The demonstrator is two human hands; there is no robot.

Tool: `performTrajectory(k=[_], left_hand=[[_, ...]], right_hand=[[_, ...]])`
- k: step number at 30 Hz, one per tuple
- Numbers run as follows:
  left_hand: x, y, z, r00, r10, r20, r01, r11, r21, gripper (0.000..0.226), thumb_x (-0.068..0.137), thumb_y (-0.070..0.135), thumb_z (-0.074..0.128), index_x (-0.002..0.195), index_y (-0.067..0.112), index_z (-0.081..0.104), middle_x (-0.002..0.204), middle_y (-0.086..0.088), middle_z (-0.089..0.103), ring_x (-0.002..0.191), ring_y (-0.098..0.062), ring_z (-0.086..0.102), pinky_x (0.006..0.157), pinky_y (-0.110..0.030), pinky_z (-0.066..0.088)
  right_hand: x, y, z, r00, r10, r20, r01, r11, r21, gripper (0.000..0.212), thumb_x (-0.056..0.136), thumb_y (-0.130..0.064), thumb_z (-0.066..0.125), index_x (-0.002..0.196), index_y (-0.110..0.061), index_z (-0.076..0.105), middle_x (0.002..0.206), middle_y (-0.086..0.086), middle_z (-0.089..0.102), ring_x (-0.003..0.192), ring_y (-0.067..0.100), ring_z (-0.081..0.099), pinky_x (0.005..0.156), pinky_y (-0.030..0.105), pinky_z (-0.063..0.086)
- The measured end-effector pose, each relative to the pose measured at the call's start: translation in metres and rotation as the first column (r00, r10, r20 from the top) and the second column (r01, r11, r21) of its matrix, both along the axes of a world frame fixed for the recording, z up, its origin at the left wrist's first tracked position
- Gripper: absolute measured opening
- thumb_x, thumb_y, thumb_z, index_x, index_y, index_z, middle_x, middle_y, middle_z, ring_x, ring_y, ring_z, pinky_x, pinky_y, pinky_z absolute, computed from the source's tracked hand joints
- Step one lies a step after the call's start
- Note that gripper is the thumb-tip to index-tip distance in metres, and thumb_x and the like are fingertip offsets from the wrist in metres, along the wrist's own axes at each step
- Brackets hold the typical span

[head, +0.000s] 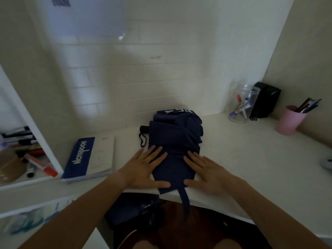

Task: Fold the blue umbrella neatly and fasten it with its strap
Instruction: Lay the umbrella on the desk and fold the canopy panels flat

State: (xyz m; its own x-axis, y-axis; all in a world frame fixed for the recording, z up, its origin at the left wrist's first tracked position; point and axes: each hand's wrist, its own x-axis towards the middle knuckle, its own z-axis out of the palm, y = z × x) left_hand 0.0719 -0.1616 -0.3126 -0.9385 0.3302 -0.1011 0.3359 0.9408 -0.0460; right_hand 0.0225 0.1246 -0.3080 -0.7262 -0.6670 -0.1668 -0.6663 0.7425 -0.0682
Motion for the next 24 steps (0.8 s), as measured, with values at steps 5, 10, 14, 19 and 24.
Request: performTrajectory(k=[5,10,14,19,24], left_hand=[[0.006,0.003,0.001,1.000,0.002,-0.024,-0.002,1.000,0.011,0.110,0.078,0.095,0.024,0.158,0.032,-0.019,0.165,0.003,-0.029,0.151,-0.016,-0.029,0.126,-0.046,-0.010],[0.019,-0.004,0.006,0.997,0.081,-0.013,-0.077,0.978,0.193,0.099,0.084,0.088,0.029,0.161,0.034,-0.003,0.170,0.005,-0.011,0.156,-0.013,-0.008,0.128,-0.040,0.001],[0.020,0.003,0.018,0.835,0.480,-0.271,-0.146,0.666,0.731,0.057,0.087,0.058,0.067,0.132,0.025,0.055,0.128,0.004,0.059,0.110,-0.009,0.058,0.094,-0.028,0.051],[0.000,0.019,0.050,0.761,0.612,0.215,-0.337,0.091,0.937,0.059,0.075,0.054,0.082,0.120,0.019,0.064,0.113,0.005,0.066,0.100,-0.011,0.064,0.089,-0.028,0.053],[-0.006,0.027,0.065,0.820,0.478,0.314,-0.269,-0.161,0.950,0.027,0.083,0.031,0.082,0.103,0.013,0.077,0.105,-0.001,0.077,0.099,-0.014,0.070,0.073,-0.014,0.048]], right_hand=[[0.015,-0.008,0.001,0.993,0.113,0.015,-0.111,0.988,-0.105,0.073,0.095,-0.071,0.009,0.157,-0.038,-0.011,0.163,-0.021,-0.020,0.148,-0.003,-0.022,0.125,0.029,-0.008],[0.013,0.007,0.002,0.990,0.007,0.139,0.041,0.938,-0.345,0.065,0.100,-0.060,0.035,0.158,-0.034,0.023,0.165,-0.016,0.013,0.152,0.003,0.013,0.126,0.030,0.013],[0.006,0.001,0.028,0.950,-0.294,-0.106,0.114,0.643,-0.757,0.034,0.087,-0.033,0.075,0.119,-0.025,0.068,0.118,-0.009,0.068,0.101,0.005,0.063,0.090,0.025,0.052],[-0.012,-0.023,0.052,0.869,-0.469,0.160,0.387,0.442,-0.809,0.032,0.074,-0.024,0.084,0.102,-0.023,0.069,0.096,-0.010,0.070,0.081,0.011,0.066,0.077,0.025,0.053],[-0.022,-0.035,0.067,0.871,-0.370,0.322,0.447,0.327,-0.832,0.033,0.073,-0.012,0.086,0.103,-0.015,0.072,0.093,-0.002,0.075,0.074,0.011,0.065,0.081,0.030,0.057]])
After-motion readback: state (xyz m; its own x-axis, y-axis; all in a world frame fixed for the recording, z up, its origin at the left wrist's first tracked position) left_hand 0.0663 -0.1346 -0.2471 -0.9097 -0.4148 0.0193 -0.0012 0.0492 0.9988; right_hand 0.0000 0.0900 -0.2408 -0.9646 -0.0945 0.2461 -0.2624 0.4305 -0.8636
